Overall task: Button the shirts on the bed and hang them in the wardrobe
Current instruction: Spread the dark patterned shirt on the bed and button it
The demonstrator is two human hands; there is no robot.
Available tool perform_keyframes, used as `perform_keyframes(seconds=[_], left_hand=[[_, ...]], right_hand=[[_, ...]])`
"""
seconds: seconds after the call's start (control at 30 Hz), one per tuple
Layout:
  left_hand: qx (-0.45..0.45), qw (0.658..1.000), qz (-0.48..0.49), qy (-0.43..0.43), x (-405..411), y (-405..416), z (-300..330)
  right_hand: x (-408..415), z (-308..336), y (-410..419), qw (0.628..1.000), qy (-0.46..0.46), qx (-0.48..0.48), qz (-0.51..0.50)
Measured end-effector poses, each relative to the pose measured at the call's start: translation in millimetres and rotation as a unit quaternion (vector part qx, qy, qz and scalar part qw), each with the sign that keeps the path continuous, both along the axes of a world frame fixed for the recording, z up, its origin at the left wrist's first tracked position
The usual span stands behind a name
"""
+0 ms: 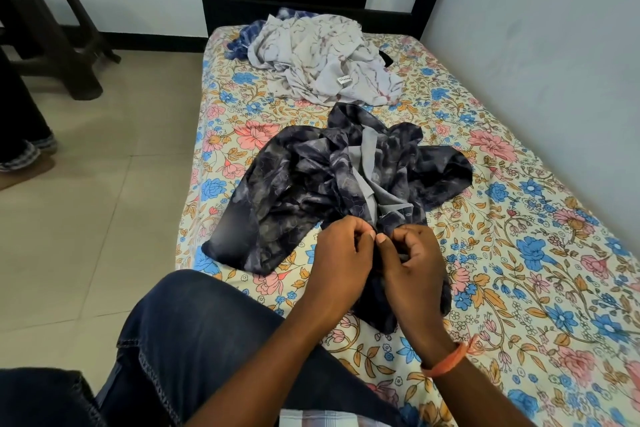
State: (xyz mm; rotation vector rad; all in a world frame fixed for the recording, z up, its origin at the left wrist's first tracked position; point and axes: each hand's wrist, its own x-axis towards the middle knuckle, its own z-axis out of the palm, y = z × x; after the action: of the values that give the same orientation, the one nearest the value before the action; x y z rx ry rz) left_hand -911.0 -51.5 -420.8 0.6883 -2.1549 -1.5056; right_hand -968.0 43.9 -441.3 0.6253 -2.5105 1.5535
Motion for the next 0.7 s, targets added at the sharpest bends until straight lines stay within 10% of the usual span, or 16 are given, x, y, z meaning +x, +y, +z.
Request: perform_keyframes(seconds=[0.3,0.7], left_hand=[[0.028,0.997,-0.062,-0.021,-1,-16,0],[0.14,0.989,-0.039,-0.006,-5,-14,-13]], right_hand=[[-9,4,4,0.932,-0.317,-0.161,0.07],[-10,-8,1,0.968,-0.223,-0.113,-0.024]])
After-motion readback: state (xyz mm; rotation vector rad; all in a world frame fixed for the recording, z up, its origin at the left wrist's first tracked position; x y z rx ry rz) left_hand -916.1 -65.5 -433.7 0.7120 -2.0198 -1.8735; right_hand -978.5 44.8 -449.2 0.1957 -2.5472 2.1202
